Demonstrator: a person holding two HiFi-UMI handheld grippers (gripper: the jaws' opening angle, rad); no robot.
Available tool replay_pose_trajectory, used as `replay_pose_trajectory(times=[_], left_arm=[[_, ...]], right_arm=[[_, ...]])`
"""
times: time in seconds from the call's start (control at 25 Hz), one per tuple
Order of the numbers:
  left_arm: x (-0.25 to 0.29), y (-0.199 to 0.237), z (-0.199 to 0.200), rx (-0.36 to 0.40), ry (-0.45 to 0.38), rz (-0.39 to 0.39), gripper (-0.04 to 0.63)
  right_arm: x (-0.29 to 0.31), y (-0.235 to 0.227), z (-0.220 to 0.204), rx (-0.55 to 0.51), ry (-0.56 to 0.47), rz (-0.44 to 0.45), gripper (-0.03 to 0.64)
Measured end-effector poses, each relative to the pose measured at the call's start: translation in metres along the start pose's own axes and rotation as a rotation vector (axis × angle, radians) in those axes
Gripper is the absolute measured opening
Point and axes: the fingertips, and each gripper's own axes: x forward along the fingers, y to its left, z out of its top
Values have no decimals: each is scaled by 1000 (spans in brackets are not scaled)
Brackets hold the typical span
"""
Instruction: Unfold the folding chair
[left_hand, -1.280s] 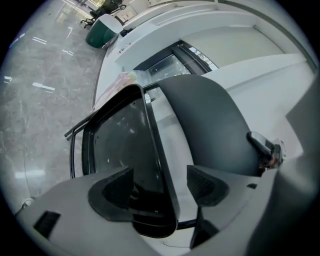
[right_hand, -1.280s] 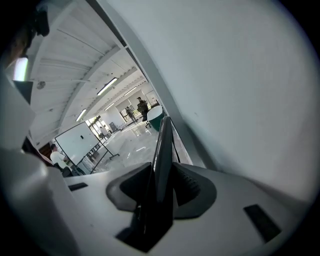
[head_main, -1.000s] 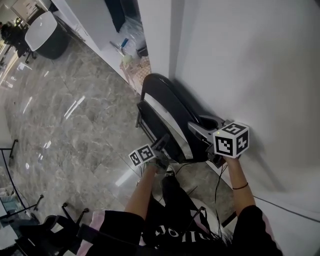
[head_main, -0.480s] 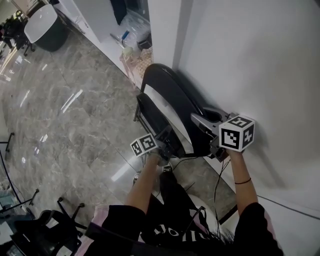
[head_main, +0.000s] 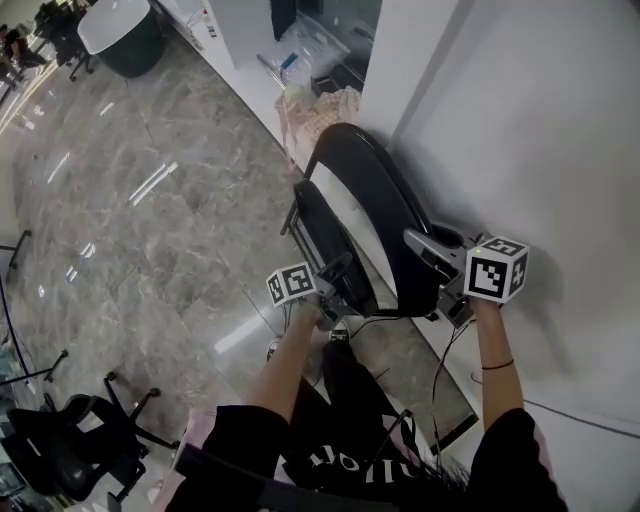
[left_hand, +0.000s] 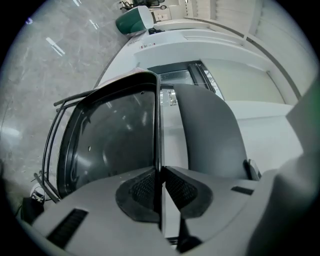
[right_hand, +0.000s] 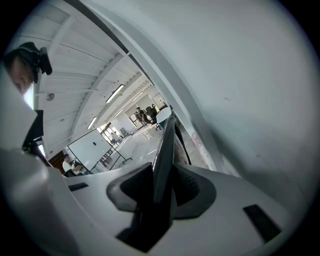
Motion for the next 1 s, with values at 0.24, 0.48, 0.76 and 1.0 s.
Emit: replay_pose_trajectory(times=[0.24, 0.48, 0.76, 1.0], left_arm=[[-48, 6, 6, 1, -10, -25, 41], [-85, 15, 17, -24, -5, -69, 41], [-191, 63, 27, -41, -24, -5, 87], [-253, 91, 36, -60, -42, -2, 101]], right_arm=[[17, 35, -11, 82, 51, 120, 133], [33, 52, -15, 51, 71, 112, 132], [51, 78, -40, 98, 73, 85, 123], [84, 144, -62, 5, 122, 132, 133]])
